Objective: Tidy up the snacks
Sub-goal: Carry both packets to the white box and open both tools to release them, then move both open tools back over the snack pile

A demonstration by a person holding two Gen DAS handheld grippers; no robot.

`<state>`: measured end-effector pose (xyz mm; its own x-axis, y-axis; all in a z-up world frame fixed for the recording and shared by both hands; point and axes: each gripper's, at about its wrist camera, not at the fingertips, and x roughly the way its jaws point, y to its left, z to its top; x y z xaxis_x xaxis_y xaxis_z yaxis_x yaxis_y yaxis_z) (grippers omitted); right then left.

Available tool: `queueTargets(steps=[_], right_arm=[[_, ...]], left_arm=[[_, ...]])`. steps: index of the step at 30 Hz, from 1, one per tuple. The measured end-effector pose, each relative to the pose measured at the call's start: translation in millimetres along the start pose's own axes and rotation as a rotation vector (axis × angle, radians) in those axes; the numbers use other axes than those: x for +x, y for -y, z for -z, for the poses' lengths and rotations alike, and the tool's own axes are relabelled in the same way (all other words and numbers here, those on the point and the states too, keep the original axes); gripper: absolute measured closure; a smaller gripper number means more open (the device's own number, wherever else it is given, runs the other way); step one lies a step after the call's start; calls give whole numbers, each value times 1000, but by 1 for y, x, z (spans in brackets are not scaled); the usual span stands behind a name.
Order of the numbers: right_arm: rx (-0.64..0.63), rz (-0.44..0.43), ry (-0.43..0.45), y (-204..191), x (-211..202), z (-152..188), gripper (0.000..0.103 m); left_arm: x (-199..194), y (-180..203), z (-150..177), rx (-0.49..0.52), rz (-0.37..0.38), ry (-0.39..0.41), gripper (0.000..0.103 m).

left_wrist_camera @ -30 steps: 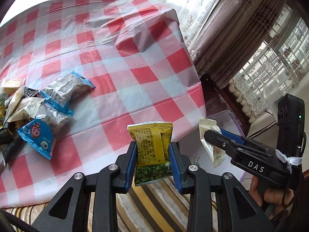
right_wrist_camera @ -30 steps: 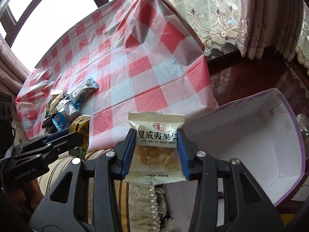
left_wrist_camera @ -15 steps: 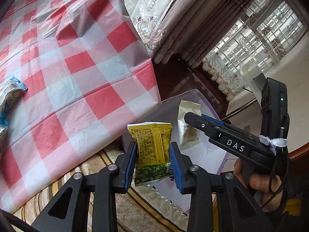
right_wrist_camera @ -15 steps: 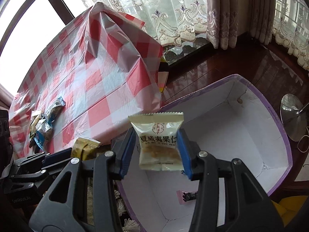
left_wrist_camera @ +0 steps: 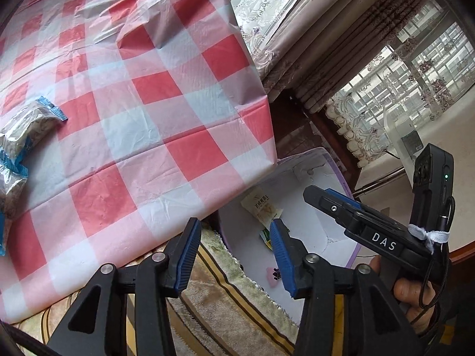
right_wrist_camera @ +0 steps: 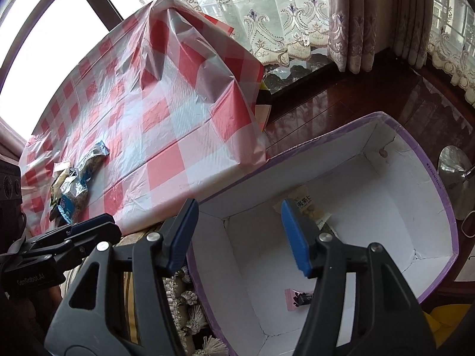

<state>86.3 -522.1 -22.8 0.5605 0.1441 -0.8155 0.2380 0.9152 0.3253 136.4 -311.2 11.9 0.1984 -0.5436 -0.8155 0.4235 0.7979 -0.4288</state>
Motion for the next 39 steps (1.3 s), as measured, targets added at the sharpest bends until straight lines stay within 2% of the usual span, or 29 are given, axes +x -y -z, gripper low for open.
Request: queueTargets(steps=[12, 24, 31, 39], right_arm=[[-71, -47, -13, -60, 15, -5, 39], [-170, -96, -51, -133, 36, -1, 34], [-186, -126, -72, -171, 57, -5, 33], [-174, -151, -100, -213, 83, -14, 23]], left_arm=[[-56, -80, 3, -145, -140, 171, 54], [-125, -173, 40, -334, -267, 333, 54], [-151, -219, 57, -423, -315, 388, 53], [-165, -260, 55, -469, -365, 420, 53]])
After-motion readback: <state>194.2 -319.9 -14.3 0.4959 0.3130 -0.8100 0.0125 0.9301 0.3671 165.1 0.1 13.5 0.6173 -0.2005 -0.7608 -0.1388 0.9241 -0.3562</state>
